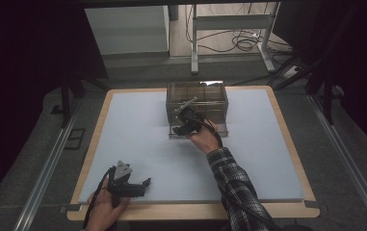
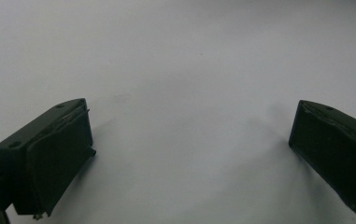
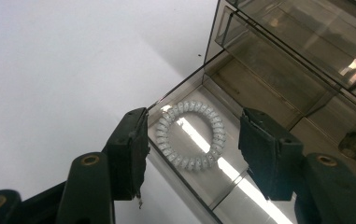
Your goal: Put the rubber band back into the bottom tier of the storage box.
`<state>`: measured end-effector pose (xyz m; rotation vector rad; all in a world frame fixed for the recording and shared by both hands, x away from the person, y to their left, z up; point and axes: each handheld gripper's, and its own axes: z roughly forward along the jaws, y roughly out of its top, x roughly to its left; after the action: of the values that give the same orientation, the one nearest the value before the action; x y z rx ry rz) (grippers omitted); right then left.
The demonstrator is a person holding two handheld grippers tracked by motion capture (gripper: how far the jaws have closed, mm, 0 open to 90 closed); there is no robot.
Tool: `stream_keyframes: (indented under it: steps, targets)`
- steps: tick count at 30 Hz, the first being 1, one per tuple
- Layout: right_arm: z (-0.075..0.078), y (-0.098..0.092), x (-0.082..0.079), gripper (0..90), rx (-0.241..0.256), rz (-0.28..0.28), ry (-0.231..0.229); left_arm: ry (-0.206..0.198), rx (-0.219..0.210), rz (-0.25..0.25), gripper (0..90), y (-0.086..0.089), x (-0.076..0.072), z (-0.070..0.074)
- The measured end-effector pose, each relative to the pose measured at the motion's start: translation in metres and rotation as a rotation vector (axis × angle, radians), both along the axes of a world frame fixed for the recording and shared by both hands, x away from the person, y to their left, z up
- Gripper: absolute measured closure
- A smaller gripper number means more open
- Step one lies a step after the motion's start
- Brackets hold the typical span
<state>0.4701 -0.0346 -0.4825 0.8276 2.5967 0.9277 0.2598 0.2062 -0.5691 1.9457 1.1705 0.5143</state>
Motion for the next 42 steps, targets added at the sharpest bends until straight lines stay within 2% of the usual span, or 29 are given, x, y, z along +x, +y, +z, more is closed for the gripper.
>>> stream_keyframes:
  steps: [33, 42]
  targets:
    - [0.009, -0.012, -0.020, 31.6, -0.013, 0.053, -0.005, 0.000, 0.002, 0.000, 0.0, 0.000, 0.000, 0.000]
    - [0.011, -0.019, -0.025, 30.4, -0.013, 0.051, -0.004, -0.001, 0.002, 0.000, 0.0, 0.000, 0.000, 0.000]
